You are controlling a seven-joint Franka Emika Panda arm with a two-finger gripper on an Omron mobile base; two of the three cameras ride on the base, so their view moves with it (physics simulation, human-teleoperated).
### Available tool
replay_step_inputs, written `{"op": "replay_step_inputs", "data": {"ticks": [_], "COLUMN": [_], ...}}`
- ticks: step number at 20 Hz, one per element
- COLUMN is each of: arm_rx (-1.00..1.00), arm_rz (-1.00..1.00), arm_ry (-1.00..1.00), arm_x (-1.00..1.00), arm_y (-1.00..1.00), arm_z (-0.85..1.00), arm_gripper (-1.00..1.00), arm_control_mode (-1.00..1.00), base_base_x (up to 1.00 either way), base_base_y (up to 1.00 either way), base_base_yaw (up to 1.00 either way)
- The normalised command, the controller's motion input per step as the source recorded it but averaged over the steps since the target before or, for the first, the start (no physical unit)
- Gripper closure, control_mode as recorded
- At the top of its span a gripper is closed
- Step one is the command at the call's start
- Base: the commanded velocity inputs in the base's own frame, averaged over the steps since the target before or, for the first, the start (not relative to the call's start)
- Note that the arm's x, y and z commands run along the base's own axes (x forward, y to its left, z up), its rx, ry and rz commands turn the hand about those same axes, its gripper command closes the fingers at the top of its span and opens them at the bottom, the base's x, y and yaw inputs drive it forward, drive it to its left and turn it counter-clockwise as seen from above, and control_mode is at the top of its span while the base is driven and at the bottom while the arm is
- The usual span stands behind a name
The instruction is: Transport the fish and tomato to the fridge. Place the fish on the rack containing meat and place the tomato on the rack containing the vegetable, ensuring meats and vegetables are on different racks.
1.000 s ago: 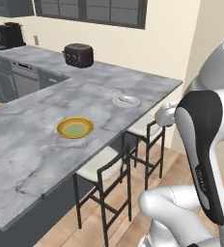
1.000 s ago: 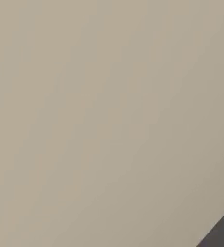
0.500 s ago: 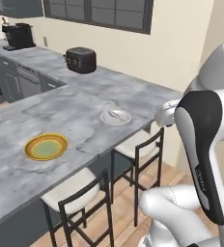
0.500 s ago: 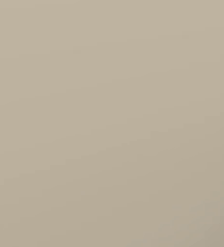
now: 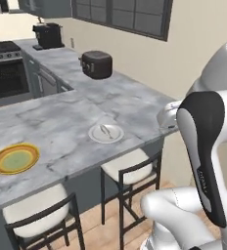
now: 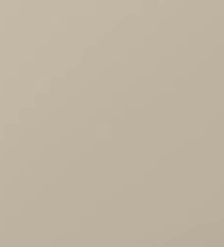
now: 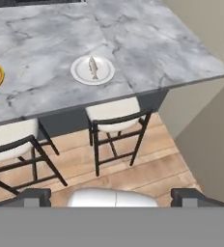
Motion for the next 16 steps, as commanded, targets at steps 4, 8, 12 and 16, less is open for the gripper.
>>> {"op": "replay_step_inputs", "data": {"ticks": [4,8,12,16], "arm_rx": [0.00,0.00,0.00,0.00], "arm_rz": [0.00,0.00,0.00,0.00], "arm_ry": [0.00,0.00,0.00,0.00], "arm_x": [0.00,0.00,0.00,0.00], "arm_y": [0.00,0.00,0.00,0.00], "arm_z": [0.00,0.00,0.00,0.00], "arm_gripper": [-1.00,-1.00,-1.00,-1.00], "arm_control_mode": [1.00,1.00,1.00,1.00], "base_base_x": [0.54,0.77,0.98,0.96], "base_base_y": [-0.66,-0.29,0.00,-0.14], "base_base_yaw": [0.56,0.49,0.23,0.17]}}
